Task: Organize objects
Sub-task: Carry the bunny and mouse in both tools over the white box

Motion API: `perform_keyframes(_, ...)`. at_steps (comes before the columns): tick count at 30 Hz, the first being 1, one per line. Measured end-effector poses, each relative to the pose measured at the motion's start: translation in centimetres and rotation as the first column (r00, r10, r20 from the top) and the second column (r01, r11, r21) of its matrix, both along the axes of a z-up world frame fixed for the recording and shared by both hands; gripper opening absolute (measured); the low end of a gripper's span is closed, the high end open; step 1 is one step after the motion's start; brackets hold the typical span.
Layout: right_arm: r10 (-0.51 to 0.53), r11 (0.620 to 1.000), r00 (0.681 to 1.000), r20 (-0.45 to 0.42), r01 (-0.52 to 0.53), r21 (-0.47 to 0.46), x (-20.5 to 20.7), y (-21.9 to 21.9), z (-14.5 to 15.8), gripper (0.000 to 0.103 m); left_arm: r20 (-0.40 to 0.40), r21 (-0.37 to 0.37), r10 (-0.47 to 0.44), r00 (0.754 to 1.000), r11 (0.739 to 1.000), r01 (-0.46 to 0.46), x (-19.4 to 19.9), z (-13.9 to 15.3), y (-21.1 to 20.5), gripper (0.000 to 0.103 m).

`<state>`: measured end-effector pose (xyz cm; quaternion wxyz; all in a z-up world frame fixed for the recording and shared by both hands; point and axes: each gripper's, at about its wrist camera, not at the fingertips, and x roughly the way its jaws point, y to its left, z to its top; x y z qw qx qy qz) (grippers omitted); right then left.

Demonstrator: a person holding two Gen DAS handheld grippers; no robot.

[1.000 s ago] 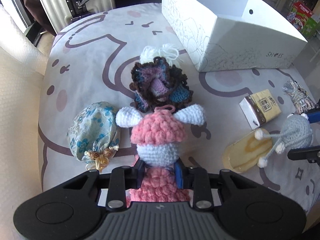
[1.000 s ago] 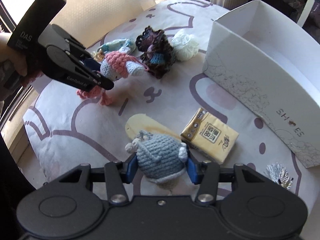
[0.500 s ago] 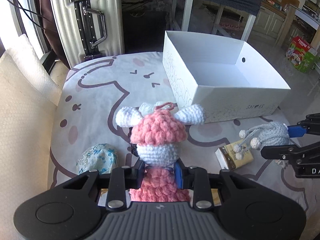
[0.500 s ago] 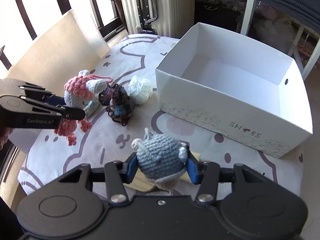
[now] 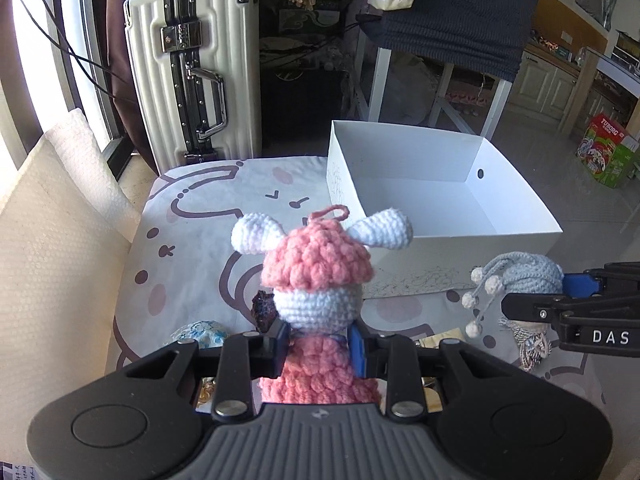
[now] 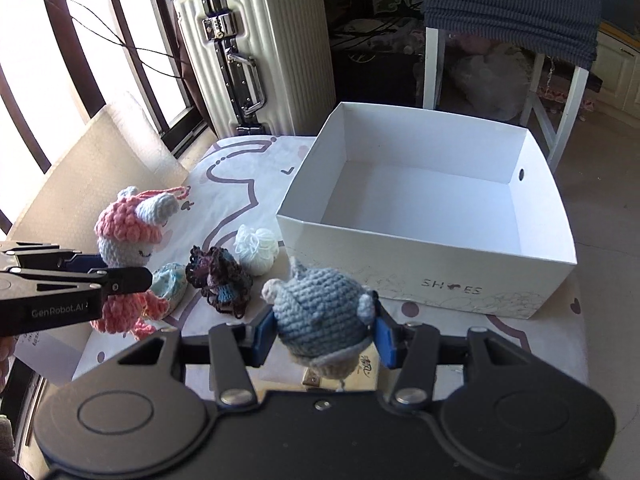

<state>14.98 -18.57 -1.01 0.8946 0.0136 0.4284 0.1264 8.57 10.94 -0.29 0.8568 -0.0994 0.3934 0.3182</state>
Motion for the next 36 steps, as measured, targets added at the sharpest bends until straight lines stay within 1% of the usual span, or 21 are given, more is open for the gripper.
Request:
perform_keyframes(6, -0.033, 0.999, 0.999, 0.026, 0.033, 0.015, -0.6, -0.6, 0.8, 0.051, 0.022, 0.003, 0.010, 1.000, 1.000, -0.010, 0.4, 0.5, -0.9, 0.033)
perform_keyframes(14, -0.077, 0.996, 0.995, 0.063, 0.075, 0.041, -1.0, -1.8, 1.8, 0.051, 0.050, 0.016, -0.009, 0.999, 1.000, 0.009, 1.7, 1.0, -2.0, 0.033)
perform_keyframes(22, -0.089, 0.995, 0.990, 0.114, 0.084, 0.049, -1.2, -2.2, 3.1, 0.051, 0.063, 0.025, -0.029, 0.998, 0.999, 0.028, 3.3, 1.5, -2.9, 0.033)
perform_keyframes(28, -0.086, 0.995, 0.980, 0.181, 0.075, 0.067, -1.3, -2.4, 4.9, 0.051, 0.084, 0.060, -0.055, 0.995, 0.997, 0.050, 4.7, 3.1, -3.5, 0.033)
perform_keyframes(32, -0.101, 0.994, 0.970, 0.222, 0.090, 0.059, -0.9, -2.6, 6.2, 0.051, 0.076, 0.103, -0.083, 0.994, 0.992, 0.075, 6.2, 4.5, -4.0, 0.033)
perform_keyframes(36, -0.109, 0.993, 0.961, 0.256, 0.097, 0.061, -0.1, -3.1, 7.7, 0.051, 0.089, 0.141, -0.099, 0.991, 0.986, 0.086, 7.8, 6.1, -3.8, 0.033)
